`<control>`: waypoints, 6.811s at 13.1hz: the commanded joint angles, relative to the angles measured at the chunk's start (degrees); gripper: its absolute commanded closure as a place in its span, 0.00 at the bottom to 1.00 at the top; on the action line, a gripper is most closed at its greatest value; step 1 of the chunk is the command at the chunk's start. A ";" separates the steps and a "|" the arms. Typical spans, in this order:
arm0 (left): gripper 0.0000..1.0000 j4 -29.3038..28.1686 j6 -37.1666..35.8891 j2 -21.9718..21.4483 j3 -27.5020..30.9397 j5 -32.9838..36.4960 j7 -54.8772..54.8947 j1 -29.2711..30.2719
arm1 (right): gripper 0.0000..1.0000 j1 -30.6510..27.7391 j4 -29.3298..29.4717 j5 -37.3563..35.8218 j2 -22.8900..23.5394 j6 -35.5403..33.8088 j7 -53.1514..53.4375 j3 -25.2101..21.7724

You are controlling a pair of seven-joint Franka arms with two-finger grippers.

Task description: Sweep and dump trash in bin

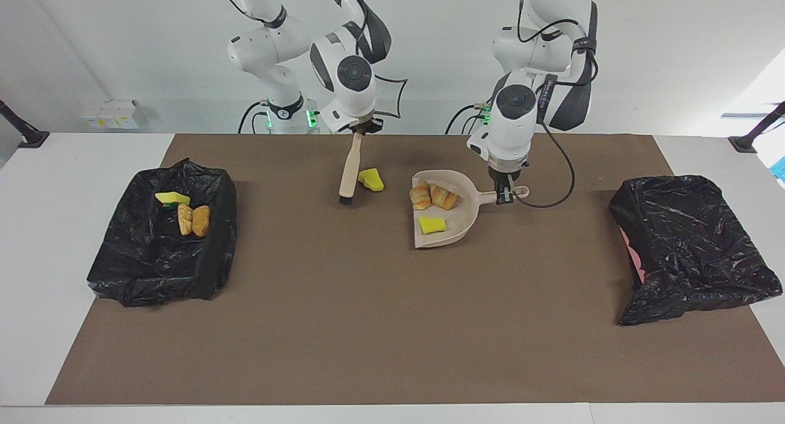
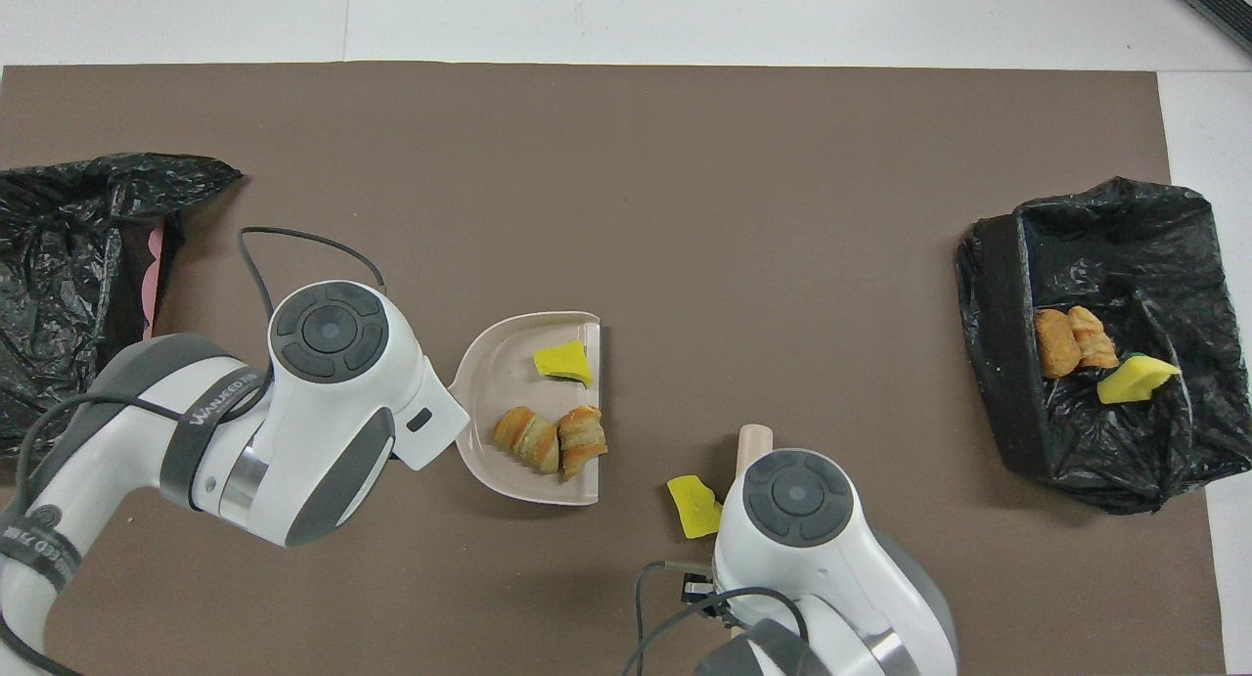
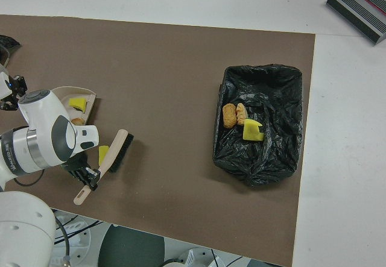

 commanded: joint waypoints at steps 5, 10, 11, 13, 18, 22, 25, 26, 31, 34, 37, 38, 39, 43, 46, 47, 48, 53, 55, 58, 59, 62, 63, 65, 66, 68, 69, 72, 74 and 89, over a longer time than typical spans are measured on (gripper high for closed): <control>1.00 -8.62 1.49 -7.03 0.11 6.77 -6.41 -7.17 | 1.00 0.17 -6.46 1.46 -0.38 9.02 -2.73 0.22; 1.00 -11.34 3.94 -7.03 -0.06 6.94 -13.45 -11.74 | 1.00 2.62 -0.33 8.67 7.00 13.78 -12.05 0.30; 1.00 -12.22 5.25 -7.12 -0.15 6.86 -13.72 -11.65 | 1.00 3.50 1.35 9.11 8.06 13.96 -12.75 0.30; 1.00 -13.37 7.54 -7.30 -0.15 6.77 -13.72 -11.22 | 1.00 4.39 2.77 12.18 8.77 14.13 -16.42 0.30; 1.00 -13.99 12.11 -6.77 -0.15 5.02 -13.20 -8.41 | 1.00 5.35 8.39 14.39 11.41 14.85 -19.70 0.22; 1.00 -13.37 14.76 -5.45 -0.06 -0.07 -8.90 -5.15 | 1.00 3.25 11.11 13.34 9.30 8.18 -19.35 -0.31; 1.00 -12.85 15.81 -4.66 -0.06 -1.93 -7.22 -3.14 | 1.00 3.07 11.74 8.60 7.56 3.25 -17.43 -0.49; 1.00 -12.67 16.16 -4.05 -0.15 -3.93 -6.09 -2.17 | 1.00 2.63 11.74 7.63 6.41 2.19 -16.46 -0.57; 1.00 -10.13 16.52 -2.29 -0.06 -14.14 1.30 2.05 | 1.00 -0.97 18.24 4.63 6.14 -4.93 -16.10 -0.40; 1.00 -9.68 16.43 -2.37 -0.06 -19.06 4.72 4.33 | 1.00 -0.97 18.42 3.93 6.05 -5.03 -15.31 -0.31; 1.00 -7.23 15.11 -2.37 -0.06 -20.65 6.92 6.88 | 1.00 -0.45 17.90 3.22 5.44 -4.94 -11.45 -0.22; 1.00 -5.83 13.72 -2.37 -0.06 -20.65 7.54 7.76 | 1.00 -0.27 17.02 3.22 4.82 -4.07 -11.35 -0.05; 1.00 -3.55 11.18 -2.03 0.02 -20.65 8.42 9.08 | 1.00 -0.10 15.79 3.14 4.21 -2.75 -11.35 0.04; 1.00 7.88 -1.39 1.22 0.20 -20.57 15.00 15.75 | 1.00 5.77 11.66 2.87 3.76 3.03 -6.97 0.30; 1.00 14.38 -7.64 2.63 0.20 -20.22 19.84 21.55 | 1.00 11.75 9.55 2.87 5.25 7.79 -1.44 0.30; 1.00 16.05 -9.05 2.81 0.29 -19.95 21.07 23.40 | 1.00 14.03 8.93 2.78 5.87 9.55 1.71 0.30; 1.00 17.46 -9.32 3.16 0.29 -19.69 22.39 25.42 | 1.00 15.88 8.32 2.70 6.83 11.39 4.01 0.30; 1.00 26.79 -15.47 7.64 0.55 -17.76 33.53 36.49 | 1.00 19.24 5.33 2.70 10.09 16.41 7.37 0.30; 1.00 26.88 -15.48 7.65 0.64 -16.62 37.67 40.27 | 1.00 19.15 4.89 2.78 10.18 16.51 6.24 0.30; 1.00 27.67 -14.69 7.65 0.64 -12.23 43.21 47.20 | 0.96 18.80 4.18 3.05 10.09 16.86 2.81 0.30; 1.00 27.67 -14.16 7.73 0.64 -11.96 45.06 49.50 | 0.96 18.71 4.01 3.22 10.09 17.99 2.19 0.30; 1.00 30.91 -11.27 9.92 0.64 -5.48 47.97 51.45 | 0.92 18.89 3.30 3.84 11.67 19.50 1.93 0.30; 1.00 32.66 -9.95 10.80 0.64 -2.23 47.89 51.63 | 0.87 18.80 3.56 3.84 11.76 19.24 2.44 0.30; 1.00 33.30 -4.79 11.60 0.73 3.05 47.45 51.63 | 0.64 18.63 4.87 3.84 12.55 18.80 2.98 0.30; 1.00 33.04 -1.19 11.60 0.73 5.69 47.19 51.80 | 0.49 18.36 6.01 3.84 13.25 18.27 2.89 0.30; 1.00 32.16 3.67 11.78 0.90 14.54 44.31 51.02 | 0.37 16.35 7.43 3.75 13.61 18.27 2.36 0.30; 1.00 31.89 4.47 11.78 0.90 19.03 41.41 50.49 | 0.32 14.77 7.87 3.84 12.91 18.09 2.10 0.22; 1.00 29.27 6.75 10.82 0.90 29.15 37.44 48.91 | 0.21 8.19 10.49 2.62 9.92 15.99 2.01 -0.22; 1.00 26.90 6.94 9.33 0.90 36.70 33.84 47.60 | 0.06 3.80 13.22 -2.55 9.74 15.54 0.96 -0.49; 1.00 21.52 -14.48 0.53 0.20 60.07 17.04 33.37 | 0.00 -23.38 44.77 -15.04 10.18 -10.45 -20.91 -0.93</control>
